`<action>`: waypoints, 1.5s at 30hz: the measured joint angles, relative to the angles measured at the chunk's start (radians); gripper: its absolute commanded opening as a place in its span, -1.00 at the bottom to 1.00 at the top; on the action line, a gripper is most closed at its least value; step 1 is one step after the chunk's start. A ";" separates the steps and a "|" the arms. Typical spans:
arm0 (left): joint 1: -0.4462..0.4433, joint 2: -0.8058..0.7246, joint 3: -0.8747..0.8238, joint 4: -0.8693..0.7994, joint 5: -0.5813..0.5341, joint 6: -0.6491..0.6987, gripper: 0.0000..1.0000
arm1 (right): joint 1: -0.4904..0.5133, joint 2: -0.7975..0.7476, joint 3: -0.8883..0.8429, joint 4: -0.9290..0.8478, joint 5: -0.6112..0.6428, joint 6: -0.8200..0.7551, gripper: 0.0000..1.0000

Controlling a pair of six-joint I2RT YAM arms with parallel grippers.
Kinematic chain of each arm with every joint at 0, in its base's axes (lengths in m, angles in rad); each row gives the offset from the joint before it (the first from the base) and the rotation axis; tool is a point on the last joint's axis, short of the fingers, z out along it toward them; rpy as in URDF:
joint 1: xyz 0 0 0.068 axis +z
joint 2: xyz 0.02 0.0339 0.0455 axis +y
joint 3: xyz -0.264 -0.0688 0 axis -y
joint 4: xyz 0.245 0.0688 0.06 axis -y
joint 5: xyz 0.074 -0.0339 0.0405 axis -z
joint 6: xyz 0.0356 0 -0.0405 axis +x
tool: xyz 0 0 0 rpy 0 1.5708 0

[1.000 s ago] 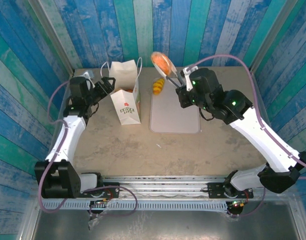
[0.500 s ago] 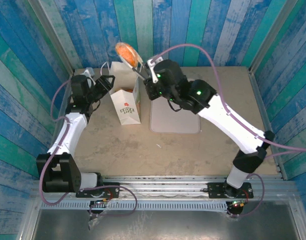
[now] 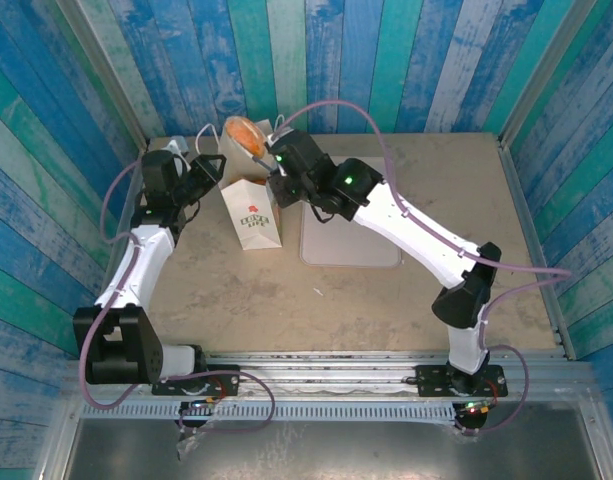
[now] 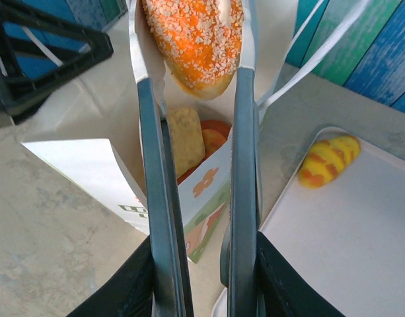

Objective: Place the fake bread into the paper bag

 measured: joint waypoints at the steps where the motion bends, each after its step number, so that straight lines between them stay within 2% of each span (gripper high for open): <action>1: 0.000 0.000 0.000 -0.002 -0.004 0.004 -0.21 | 0.000 0.012 0.002 -0.001 -0.002 0.001 -0.52; 9: 0.001 0.000 0.000 -0.010 -0.021 0.015 -0.50 | 0.000 0.053 0.006 -0.024 -0.002 0.000 -0.45; 14: 0.001 -0.001 0.000 -0.009 -0.031 0.018 -0.77 | 0.000 0.053 0.009 -0.027 0.012 -0.002 -0.34; 19: 0.001 -0.001 0.000 -0.009 -0.038 0.019 -0.88 | 0.000 0.053 0.009 -0.028 0.013 -0.004 -0.21; 28: 0.001 -0.005 -0.003 -0.010 -0.048 0.018 -0.93 | 0.000 0.051 0.010 -0.034 0.020 -0.006 -0.12; 41: 0.001 -0.006 -0.009 0.001 -0.044 0.011 -0.93 | 0.000 0.032 0.041 -0.054 0.038 -0.010 -0.11; 43: 0.001 -0.006 -0.009 0.002 -0.044 0.011 -0.89 | 0.000 0.018 0.046 -0.056 0.037 -0.010 -0.11; 45: 0.001 -0.006 -0.009 0.003 -0.040 0.010 -0.77 | 0.000 -0.001 0.049 -0.056 0.035 -0.010 -0.12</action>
